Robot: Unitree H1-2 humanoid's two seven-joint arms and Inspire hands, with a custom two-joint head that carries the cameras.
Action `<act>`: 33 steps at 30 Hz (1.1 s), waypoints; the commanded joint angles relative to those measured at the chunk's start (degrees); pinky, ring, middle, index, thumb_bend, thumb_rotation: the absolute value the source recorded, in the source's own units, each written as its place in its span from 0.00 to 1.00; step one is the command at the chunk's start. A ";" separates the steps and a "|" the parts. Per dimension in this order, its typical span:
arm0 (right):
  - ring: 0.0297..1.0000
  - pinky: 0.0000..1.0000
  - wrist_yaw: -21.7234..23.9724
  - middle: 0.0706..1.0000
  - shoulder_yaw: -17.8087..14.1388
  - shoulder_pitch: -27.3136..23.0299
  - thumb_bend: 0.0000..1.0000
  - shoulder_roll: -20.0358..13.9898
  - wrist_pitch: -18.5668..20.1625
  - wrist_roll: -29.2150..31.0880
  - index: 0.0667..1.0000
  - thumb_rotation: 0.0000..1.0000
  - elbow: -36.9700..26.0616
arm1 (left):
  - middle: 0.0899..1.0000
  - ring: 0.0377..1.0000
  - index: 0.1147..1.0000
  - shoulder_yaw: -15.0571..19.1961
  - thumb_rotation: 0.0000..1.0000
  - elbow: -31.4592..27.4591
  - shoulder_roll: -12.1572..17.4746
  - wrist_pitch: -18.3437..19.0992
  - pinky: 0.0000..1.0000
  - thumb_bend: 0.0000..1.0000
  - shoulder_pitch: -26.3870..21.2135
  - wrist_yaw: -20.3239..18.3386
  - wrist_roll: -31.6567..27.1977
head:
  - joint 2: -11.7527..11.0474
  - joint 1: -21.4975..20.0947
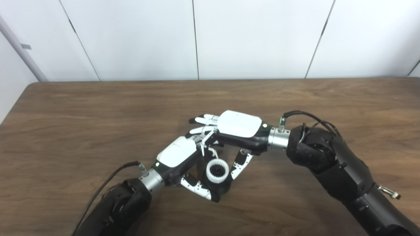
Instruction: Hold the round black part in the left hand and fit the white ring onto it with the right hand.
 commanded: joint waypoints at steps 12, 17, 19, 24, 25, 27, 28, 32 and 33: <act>1.00 1.00 1.95 0.87 1.52 0.31 0.53 -0.91 2.53 0.14 0.44 0.14 -1.60 | 0.86 1.00 0.41 -0.51 0.06 -1.66 -0.39 -1.26 1.00 0.52 -0.66 0.11 1.21 | 0.37 -0.10; 1.00 1.00 2.75 0.88 2.04 0.69 0.53 -1.28 3.28 -0.21 0.45 0.14 -2.14 | 0.85 1.00 0.41 -0.66 0.06 -2.00 -0.44 -0.67 1.00 0.52 -0.38 -0.12 1.92 | 0.57 -0.18; 1.00 1.00 3.37 0.89 2.28 0.77 0.52 -1.50 4.00 0.19 0.45 0.15 -2.41 | 0.85 1.00 0.41 -0.64 0.06 -1.84 -0.47 -0.85 1.00 0.52 -0.35 0.16 2.06 | 0.63 -0.14; 1.00 1.00 4.62 0.92 2.89 1.07 0.52 -2.14 6.15 1.25 0.45 0.15 -3.41 | 0.86 1.00 0.41 -0.47 0.06 -1.29 -0.59 -0.85 1.00 0.52 -0.61 0.78 2.92 | 0.78 -0.26; 1.00 1.00 5.00 0.93 3.01 1.13 0.52 -2.27 6.50 1.28 0.45 0.15 -3.74 | 0.86 1.00 0.41 -0.41 0.06 -1.26 -0.60 -0.76 1.00 0.52 -0.66 0.93 3.32 | 0.77 -0.24; 1.00 1.00 5.39 0.94 3.18 1.16 0.52 -2.50 6.88 1.40 0.45 0.15 -4.11 | 0.85 1.00 0.41 -0.31 0.06 -1.23 -0.72 -0.58 1.00 0.52 -0.71 1.18 4.02 | 0.74 -0.21; 1.00 1.00 5.57 0.95 3.22 1.19 0.52 -2.59 7.14 1.51 0.45 0.15 -4.31 | 0.85 1.00 0.41 -0.23 0.06 -1.24 -0.79 -0.44 1.00 0.52 -0.68 1.24 4.20 | 0.75 -0.26; 1.00 1.00 6.18 0.96 3.14 1.24 0.94 -2.75 7.92 1.83 0.53 0.23 -4.89 | 0.84 1.00 0.41 0.12 0.06 -1.02 -1.07 -0.47 1.00 0.52 -0.55 1.51 4.29 | 0.69 -0.21; 1.00 1.00 6.39 0.97 3.13 1.23 0.98 -2.77 8.08 1.81 0.54 0.24 -5.01 | 0.84 1.00 0.41 0.20 0.06 -0.96 -1.11 -0.48 1.00 0.52 -0.52 1.54 4.33 | 0.70 -0.30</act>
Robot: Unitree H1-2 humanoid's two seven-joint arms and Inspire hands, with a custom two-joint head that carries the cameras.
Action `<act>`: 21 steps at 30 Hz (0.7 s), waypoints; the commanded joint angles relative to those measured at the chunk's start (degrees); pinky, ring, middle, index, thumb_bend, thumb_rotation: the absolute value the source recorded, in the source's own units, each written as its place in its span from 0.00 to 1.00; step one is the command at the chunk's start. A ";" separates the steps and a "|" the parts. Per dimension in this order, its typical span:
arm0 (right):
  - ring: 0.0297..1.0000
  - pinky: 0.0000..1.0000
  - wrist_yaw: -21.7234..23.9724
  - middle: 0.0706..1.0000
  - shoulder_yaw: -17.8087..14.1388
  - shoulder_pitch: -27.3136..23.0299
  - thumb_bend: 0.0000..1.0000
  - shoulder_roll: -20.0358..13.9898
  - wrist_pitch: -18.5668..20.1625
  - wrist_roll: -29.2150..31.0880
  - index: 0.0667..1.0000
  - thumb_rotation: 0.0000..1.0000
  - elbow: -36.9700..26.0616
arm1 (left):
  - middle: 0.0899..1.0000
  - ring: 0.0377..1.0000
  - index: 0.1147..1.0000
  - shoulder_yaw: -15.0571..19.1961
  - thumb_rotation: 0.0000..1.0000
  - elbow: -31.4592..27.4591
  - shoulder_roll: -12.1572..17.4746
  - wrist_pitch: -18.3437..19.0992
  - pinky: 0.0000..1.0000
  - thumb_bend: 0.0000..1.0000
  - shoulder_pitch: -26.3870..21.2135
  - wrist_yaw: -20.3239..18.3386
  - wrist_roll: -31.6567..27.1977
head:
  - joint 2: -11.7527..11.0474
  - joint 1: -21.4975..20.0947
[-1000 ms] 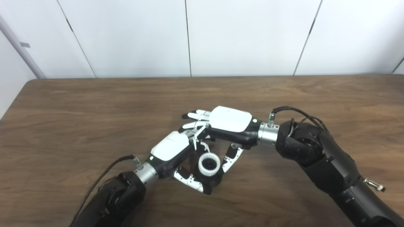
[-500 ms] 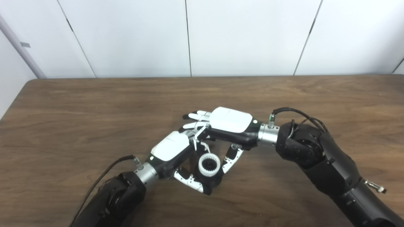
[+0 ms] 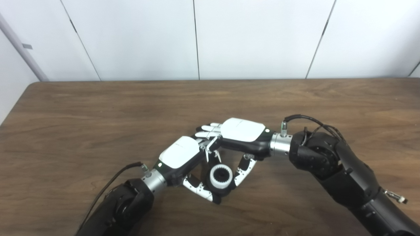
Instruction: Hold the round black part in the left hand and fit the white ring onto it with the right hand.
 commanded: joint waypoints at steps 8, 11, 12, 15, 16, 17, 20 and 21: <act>1.00 1.00 1.41 0.99 0.69 -0.35 1.00 -0.18 0.10 0.17 0.59 0.21 -1.45 | 0.85 1.00 0.41 0.59 0.06 -0.95 -0.44 0.63 1.00 0.52 -0.46 -0.32 -0.14 | 0.07 0.10; 1.00 1.00 1.23 0.98 0.50 -0.32 1.00 -0.02 0.05 0.40 0.59 0.21 -1.32 | 0.85 1.00 0.41 0.67 0.06 -0.93 -0.44 0.35 1.00 0.52 -0.43 -0.38 -0.26 | 0.03 0.09; 1.00 1.00 1.35 0.98 0.46 -0.39 1.00 -0.01 0.23 0.47 0.59 0.21 -1.40 | 0.86 1.00 0.41 0.72 0.06 -0.85 -0.46 0.25 1.00 0.52 -0.41 -0.30 -0.27 | 0.03 0.09; 1.00 1.00 1.52 0.98 0.40 -0.62 1.00 -0.05 0.32 0.52 0.60 0.20 -1.52 | 0.87 1.00 0.41 0.83 0.06 -0.65 -0.45 0.19 1.00 0.52 -0.44 -0.29 -0.28 | -0.03 0.04; 1.00 1.00 1.55 0.98 0.41 -0.70 1.00 -0.06 0.32 0.45 0.60 0.20 -1.56 | 0.87 1.00 0.41 0.87 0.06 -0.49 -0.39 0.03 1.00 0.52 -0.46 -0.22 -0.35 | -0.05 -0.06; 1.00 1.00 1.58 0.98 0.42 -0.77 1.00 -0.11 0.29 0.34 0.60 0.19 -1.63 | 0.88 1.00 0.41 0.91 0.06 -0.34 -0.34 -0.18 1.00 0.52 -0.46 -0.08 -0.38 | -0.06 -0.09; 1.00 1.00 0.99 0.98 0.04 -0.69 1.00 -0.21 -0.32 0.70 0.60 0.18 -1.51 | 0.87 1.00 0.41 1.11 0.06 0.21 -0.18 -0.63 1.00 0.52 -0.46 0.36 -0.41 | -0.31 -0.23; 1.00 1.00 0.75 0.99 -0.16 -0.64 1.00 -0.28 -0.48 0.82 0.60 0.18 -1.49 | 0.87 1.00 0.41 1.24 0.06 0.47 -0.15 -0.82 1.00 0.52 -0.45 0.61 -0.50 | -0.46 -0.17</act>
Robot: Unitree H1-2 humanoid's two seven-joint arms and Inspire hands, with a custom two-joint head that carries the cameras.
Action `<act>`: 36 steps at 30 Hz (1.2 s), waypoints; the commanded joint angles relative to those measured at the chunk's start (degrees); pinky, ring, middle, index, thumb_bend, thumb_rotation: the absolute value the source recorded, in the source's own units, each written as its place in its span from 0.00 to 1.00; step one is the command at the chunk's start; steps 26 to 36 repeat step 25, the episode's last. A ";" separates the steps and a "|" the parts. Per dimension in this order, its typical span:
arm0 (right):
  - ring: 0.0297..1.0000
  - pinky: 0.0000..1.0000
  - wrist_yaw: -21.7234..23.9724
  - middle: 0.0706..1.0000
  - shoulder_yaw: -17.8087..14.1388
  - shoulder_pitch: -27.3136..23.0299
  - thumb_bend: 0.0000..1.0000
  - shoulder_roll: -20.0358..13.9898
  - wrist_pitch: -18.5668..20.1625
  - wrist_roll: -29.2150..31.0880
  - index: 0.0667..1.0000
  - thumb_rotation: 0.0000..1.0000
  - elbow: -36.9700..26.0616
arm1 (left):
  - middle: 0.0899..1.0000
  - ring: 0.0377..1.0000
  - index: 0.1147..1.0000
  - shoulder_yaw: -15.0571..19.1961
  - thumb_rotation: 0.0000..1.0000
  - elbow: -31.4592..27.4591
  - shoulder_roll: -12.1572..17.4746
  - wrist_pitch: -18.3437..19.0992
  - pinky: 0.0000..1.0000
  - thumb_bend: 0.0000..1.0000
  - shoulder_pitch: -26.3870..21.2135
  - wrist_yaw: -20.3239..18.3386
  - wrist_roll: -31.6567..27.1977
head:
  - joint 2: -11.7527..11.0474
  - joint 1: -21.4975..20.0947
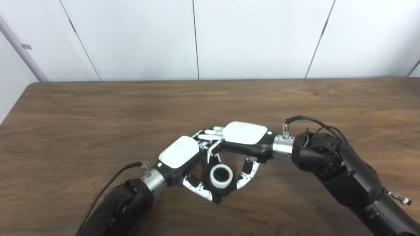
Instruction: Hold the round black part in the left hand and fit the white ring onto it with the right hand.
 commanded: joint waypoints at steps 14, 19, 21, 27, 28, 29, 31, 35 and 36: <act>1.00 1.00 -10.72 1.00 -5.09 1.94 1.00 -0.42 -9.98 -0.66 0.66 0.17 1.21 | 0.85 1.00 0.41 0.56 0.06 3.90 0.90 -1.69 1.00 0.52 -0.39 1.50 -0.22 | -2.23 -0.22; 1.00 1.00 -11.10 1.00 -6.10 2.46 1.00 -0.41 -10.88 -0.17 0.73 0.17 -0.27 | 0.84 1.00 0.41 0.30 0.06 5.04 1.11 -1.81 1.00 0.52 -0.39 1.35 -0.28 | -2.28 -0.20; 1.00 1.00 -10.99 1.00 -6.30 2.44 1.00 -0.34 -10.80 -0.21 0.76 0.17 -0.94 | 0.84 1.00 0.41 0.27 0.06 5.40 1.18 -1.83 1.00 0.52 -0.35 1.36 -0.38 | -2.28 -0.20; 1.00 1.00 -10.18 1.00 -6.78 2.26 1.00 -0.38 -9.45 0.15 0.87 0.16 -2.87 | 0.85 1.00 0.41 0.48 0.06 5.91 1.20 -1.45 1.00 0.52 -0.05 1.49 -0.85 | -2.18 -0.31; 1.00 1.00 -10.18 1.00 -6.78 2.26 1.00 -0.38 -9.45 0.15 0.87 0.16 -2.87 | 0.85 1.00 0.41 0.48 0.06 5.91 1.20 -1.45 1.00 0.52 -0.05 1.49 -0.85 | -2.18 -0.31; 1.00 1.00 -10.18 1.00 -6.78 2.26 1.00 -0.38 -9.45 0.15 0.87 0.16 -2.87 | 0.85 1.00 0.41 0.48 0.06 5.91 1.20 -1.45 1.00 0.52 -0.05 1.49 -0.85 | -2.18 -0.31; 1.00 1.00 -10.18 1.00 -6.78 2.26 1.00 -0.38 -9.45 0.15 0.87 0.16 -2.87 | 0.85 1.00 0.41 0.48 0.06 5.91 1.20 -1.45 1.00 0.52 -0.05 1.49 -0.85 | -2.18 -0.31; 1.00 1.00 -10.18 1.00 -6.78 2.26 1.00 -0.38 -9.45 0.15 0.87 0.16 -2.87 | 0.85 1.00 0.41 0.48 0.06 5.91 1.20 -1.45 1.00 0.52 -0.05 1.49 -0.85 | -2.18 -0.31; 1.00 1.00 -10.18 1.00 -6.78 2.26 1.00 -0.38 -9.45 0.15 0.87 0.16 -2.87 | 0.85 1.00 0.41 0.48 0.06 5.91 1.20 -1.45 1.00 0.52 -0.05 1.49 -0.85 | -2.18 -0.31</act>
